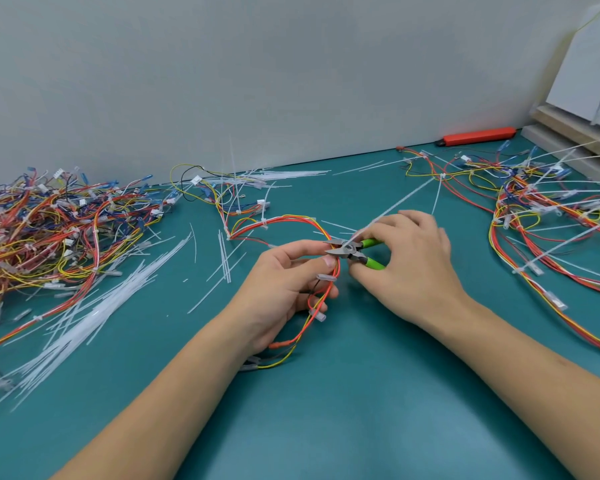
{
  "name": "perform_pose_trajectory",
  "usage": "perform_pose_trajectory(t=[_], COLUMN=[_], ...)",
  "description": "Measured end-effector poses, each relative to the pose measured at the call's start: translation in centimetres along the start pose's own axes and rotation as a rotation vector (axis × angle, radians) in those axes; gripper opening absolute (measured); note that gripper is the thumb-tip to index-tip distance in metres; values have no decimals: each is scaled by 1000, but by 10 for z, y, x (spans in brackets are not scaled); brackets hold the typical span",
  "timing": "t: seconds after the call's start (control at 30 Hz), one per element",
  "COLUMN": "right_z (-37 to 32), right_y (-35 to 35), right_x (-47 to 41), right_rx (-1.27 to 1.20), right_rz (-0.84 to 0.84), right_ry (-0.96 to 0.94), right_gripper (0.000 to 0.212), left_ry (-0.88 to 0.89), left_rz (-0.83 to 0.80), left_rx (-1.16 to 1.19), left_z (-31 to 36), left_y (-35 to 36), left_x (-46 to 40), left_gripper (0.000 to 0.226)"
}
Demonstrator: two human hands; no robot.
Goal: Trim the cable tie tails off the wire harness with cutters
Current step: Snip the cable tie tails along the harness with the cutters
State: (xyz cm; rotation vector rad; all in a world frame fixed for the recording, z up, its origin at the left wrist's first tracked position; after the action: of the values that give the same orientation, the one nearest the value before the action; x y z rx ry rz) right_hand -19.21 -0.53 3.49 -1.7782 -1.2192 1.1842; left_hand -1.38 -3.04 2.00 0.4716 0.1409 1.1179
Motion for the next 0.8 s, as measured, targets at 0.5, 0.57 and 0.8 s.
perform_pose_trajectory(t=[0.5,0.57,0.8], right_z=[2,0,-1], right_y=[3,3,3], right_x=[-3,-2,0], right_rx=[-21,9,-10], right_rz=[-20,-27,-37], right_ry=[-29,-35,-33], right_gripper=[27,33,30], left_ry=[10,5,11], left_rz=[-40,-64,-58], left_rx=[1,5,-7], left_z=[1,2,3], left_y=[2,3,3], left_x=[0,0,1], left_gripper=[10,9,5])
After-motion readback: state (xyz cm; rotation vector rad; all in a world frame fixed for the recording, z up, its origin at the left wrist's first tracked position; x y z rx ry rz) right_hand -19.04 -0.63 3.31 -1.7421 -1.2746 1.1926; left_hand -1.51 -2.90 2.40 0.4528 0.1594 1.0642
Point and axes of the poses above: each hand's wrist, its own x-axis away from the middle knuckle, its own y-axis out of the palm, z = x × y, the point moved 4 cm from there along -x, towards the middle knuckle, and after that the axes turned 14 degrees about x, right-handed, at the moved point
